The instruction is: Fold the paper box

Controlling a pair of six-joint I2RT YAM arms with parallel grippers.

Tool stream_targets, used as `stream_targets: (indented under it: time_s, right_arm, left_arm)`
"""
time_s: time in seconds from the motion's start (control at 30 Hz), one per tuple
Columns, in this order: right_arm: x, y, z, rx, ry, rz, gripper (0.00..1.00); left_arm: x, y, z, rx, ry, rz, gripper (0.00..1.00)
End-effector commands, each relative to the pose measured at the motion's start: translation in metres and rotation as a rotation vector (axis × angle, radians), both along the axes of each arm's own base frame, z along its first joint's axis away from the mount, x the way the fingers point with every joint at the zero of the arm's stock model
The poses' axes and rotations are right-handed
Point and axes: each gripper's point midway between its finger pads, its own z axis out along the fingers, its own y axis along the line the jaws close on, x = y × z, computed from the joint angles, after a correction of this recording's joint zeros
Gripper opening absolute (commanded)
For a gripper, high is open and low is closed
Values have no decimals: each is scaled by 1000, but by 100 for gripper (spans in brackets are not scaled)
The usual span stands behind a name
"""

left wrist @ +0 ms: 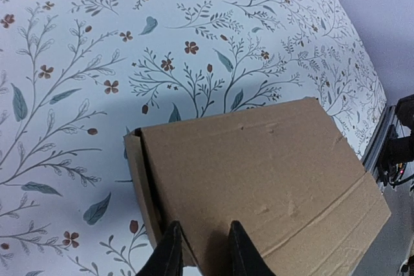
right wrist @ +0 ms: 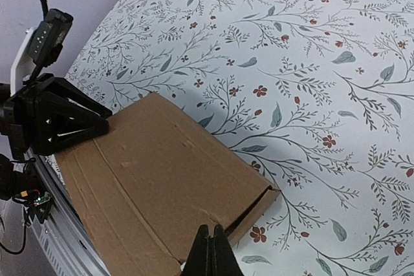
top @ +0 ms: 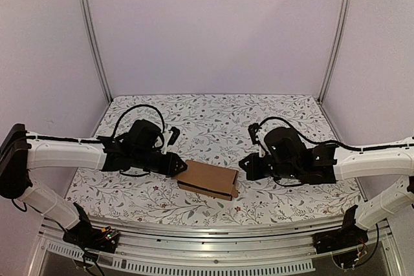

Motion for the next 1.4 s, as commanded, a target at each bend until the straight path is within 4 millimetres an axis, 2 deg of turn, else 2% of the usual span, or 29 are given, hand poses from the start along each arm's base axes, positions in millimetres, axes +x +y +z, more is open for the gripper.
stream_targets:
  time_s: [0.0, 0.07, 0.17, 0.33, 0.43, 0.6, 0.83, 1.0, 1.17, 1.3, 1.37]
  right_arm:
    - [2, 29, 16, -36, -53, 64, 0]
    - [5, 40, 16, -50, -65, 71, 0]
    - [10, 51, 6, -80, -63, 70, 0]
    - [10, 67, -22, -140, -45, 74, 0]
    - [9, 70, -39, -165, -27, 74, 0]
    - [6, 70, -54, -191, -9, 72, 0]
    - [4, 68, -65, -217, -3, 67, 0]
    - [3, 68, -67, -221, -3, 68, 0]
    - [3, 68, -66, -222, -8, 73, 0]
    - [3, 69, -65, -224, -13, 76, 0]
    - [3, 69, -63, -220, -15, 78, 0]
  left_arm:
    - [-13, 13, -23, 74, 58, -6, 23]
    - [-13, 12, -22, 73, 59, -6, 23]
    - [-12, 12, -21, 73, 54, -2, 23]
    - [-12, 11, -20, 64, 58, -4, 23]
    - [-12, 10, -17, 58, 55, -5, 25]
    - [-10, 9, -10, 59, 42, -8, 29]
    - [-6, 13, 2, 68, 11, 5, 45]
    - [-1, 25, 19, 107, -40, 38, 58]
    - [3, 44, 37, 115, -76, 93, 66]
    - [2, 65, 44, 83, -82, 154, 65]
    - [1, 75, 44, 54, -72, 184, 57]
